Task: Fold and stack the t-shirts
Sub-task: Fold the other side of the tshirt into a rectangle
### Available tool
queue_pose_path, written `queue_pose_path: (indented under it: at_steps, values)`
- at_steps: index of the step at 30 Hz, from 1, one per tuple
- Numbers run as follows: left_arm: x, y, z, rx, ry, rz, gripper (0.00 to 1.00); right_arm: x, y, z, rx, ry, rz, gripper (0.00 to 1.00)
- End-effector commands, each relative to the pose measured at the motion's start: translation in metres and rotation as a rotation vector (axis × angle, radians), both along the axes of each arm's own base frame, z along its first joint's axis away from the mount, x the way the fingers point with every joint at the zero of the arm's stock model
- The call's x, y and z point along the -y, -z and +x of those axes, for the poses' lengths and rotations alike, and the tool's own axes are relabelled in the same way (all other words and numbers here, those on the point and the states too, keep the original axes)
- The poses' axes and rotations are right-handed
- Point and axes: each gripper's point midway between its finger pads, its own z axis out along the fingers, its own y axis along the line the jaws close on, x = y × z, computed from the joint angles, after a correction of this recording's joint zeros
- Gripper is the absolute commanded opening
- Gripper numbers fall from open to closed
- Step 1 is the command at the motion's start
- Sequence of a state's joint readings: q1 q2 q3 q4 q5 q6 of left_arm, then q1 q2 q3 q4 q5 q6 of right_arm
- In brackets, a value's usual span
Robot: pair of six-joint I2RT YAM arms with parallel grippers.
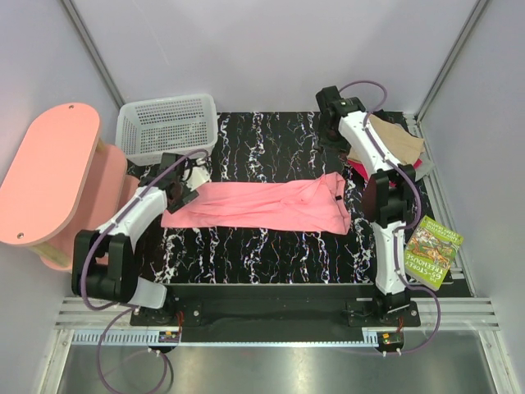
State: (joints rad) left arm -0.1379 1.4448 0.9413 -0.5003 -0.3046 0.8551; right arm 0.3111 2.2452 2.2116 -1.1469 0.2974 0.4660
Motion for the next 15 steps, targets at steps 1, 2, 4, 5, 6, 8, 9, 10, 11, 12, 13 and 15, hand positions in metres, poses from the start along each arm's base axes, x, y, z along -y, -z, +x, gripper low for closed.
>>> queue_pose_path:
  at_steps: [1,2,4,5,6,8,9,10,11,12,13,15]
  values:
    - [0.025,-0.004,-0.022,0.012,0.037,-0.047,0.72,-0.003,-0.032,-0.019,-0.005,-0.014,0.041,0.67]
    - [0.034,0.001,-0.030,-0.003,0.062,-0.066,0.72,-0.012,-0.055,-0.029,0.042,-0.033,0.096,0.66]
    - [0.039,0.008,-0.040,-0.034,0.066,-0.086,0.72,-0.035,-0.039,-0.052,0.007,-0.099,0.207,0.63]
    - [0.043,0.013,-0.044,-0.051,0.071,-0.102,0.72,-0.048,-0.060,-0.067,0.052,-0.138,0.262,0.62]
    - [0.043,0.016,-0.046,-0.063,0.069,-0.108,0.71,-0.057,-0.039,-0.084,0.013,-0.163,0.282,0.61]
    - [0.045,0.024,-0.047,-0.087,0.060,-0.118,0.71,-0.084,-0.041,-0.117,-0.014,-0.246,0.348,0.59]
    - [0.046,0.025,-0.045,-0.091,0.057,-0.120,0.71,-0.088,-0.027,-0.132,-0.057,-0.263,0.348,0.59]
    - [0.047,0.028,-0.042,-0.103,0.047,-0.124,0.70,-0.093,-0.022,-0.141,-0.072,-0.281,0.354,0.58]
    - [0.048,0.029,-0.039,-0.104,0.045,-0.125,0.69,-0.099,-0.021,-0.149,-0.079,-0.303,0.352,0.58]
    - [0.049,0.029,-0.037,-0.103,0.034,-0.131,0.69,-0.105,-0.015,-0.156,-0.088,-0.329,0.349,0.58]
    - [0.050,0.027,-0.032,-0.099,0.030,-0.133,0.69,-0.108,-0.013,-0.158,-0.094,-0.335,0.349,0.58]
    - [0.052,0.023,-0.028,-0.090,0.015,-0.142,0.69,-0.112,-0.009,-0.157,-0.096,-0.360,0.348,0.57]
